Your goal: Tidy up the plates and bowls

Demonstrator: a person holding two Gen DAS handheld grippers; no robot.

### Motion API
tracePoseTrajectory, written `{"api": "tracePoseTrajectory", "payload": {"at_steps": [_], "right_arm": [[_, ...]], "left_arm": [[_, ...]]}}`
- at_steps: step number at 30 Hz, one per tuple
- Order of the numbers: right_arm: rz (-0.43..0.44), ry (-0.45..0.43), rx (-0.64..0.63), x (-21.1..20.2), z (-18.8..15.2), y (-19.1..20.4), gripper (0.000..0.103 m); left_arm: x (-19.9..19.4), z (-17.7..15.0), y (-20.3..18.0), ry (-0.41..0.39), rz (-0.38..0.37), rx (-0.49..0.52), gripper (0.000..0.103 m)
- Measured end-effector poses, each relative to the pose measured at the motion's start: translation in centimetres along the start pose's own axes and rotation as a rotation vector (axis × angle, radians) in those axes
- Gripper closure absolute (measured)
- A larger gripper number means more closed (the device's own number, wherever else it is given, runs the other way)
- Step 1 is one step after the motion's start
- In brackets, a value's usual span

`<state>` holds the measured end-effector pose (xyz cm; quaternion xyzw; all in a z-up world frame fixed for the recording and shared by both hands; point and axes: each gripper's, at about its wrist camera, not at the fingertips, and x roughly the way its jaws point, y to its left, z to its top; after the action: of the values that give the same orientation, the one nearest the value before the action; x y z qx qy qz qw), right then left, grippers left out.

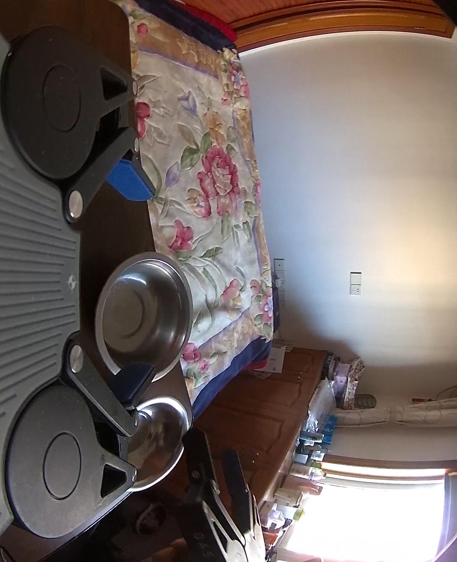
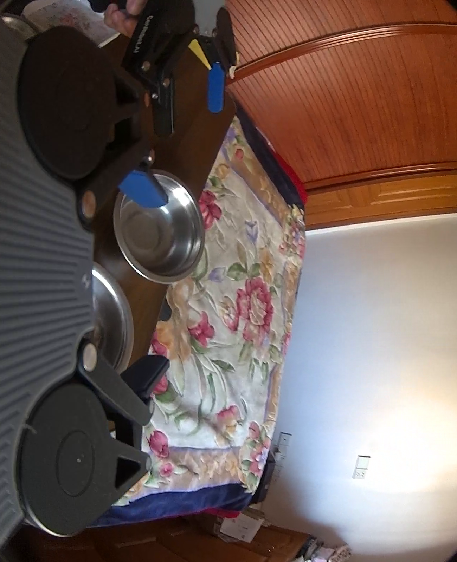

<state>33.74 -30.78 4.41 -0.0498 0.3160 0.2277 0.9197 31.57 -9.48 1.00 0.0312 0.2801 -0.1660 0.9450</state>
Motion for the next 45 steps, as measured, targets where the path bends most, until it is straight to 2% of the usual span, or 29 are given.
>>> {"api": "tracePoseTrajectory", "payload": {"at_steps": [8,14,18,19,25,30,38,39,40,45], "right_arm": [[0.006,0.077,0.01,3.8,0.2,-0.4,0.026],[0.023,0.115,0.025,5.5,0.1,-0.4,0.038],[0.039,0.14,0.04,6.5,0.0,-0.4,0.049],[0.04,0.147,0.041,6.8,-0.1,-0.4,0.05],[0.042,0.179,0.046,7.8,-0.3,-0.3,0.055],[0.046,0.189,0.047,8.1,-0.3,-0.1,0.059],[0.065,0.211,0.057,8.6,-0.6,0.1,0.073],[0.073,0.213,0.058,8.6,-0.6,0.2,0.076],[0.08,0.212,0.059,8.6,-0.5,0.2,0.081],[0.072,0.202,0.069,8.0,-0.4,0.6,0.084]], "left_arm": [[3.1,0.0,1.0,0.042,-0.002,-0.037,0.009],[4.7,-0.2,2.2,0.087,-0.032,-0.114,0.02],[5.4,-0.4,2.6,0.111,-0.049,-0.15,0.032],[5.5,-0.4,2.6,0.115,-0.05,-0.15,0.036],[6.1,-0.5,2.6,0.134,-0.07,-0.15,0.049],[6.5,-0.8,2.7,0.151,-0.076,-0.152,0.053],[6.9,-1.2,2.9,0.179,-0.088,-0.16,0.07],[6.8,-1.2,2.9,0.181,-0.096,-0.161,0.079],[6.8,-1.2,2.9,0.187,-0.097,-0.161,0.08],[5.9,-1.0,2.6,0.178,-0.07,-0.142,0.085]]}}
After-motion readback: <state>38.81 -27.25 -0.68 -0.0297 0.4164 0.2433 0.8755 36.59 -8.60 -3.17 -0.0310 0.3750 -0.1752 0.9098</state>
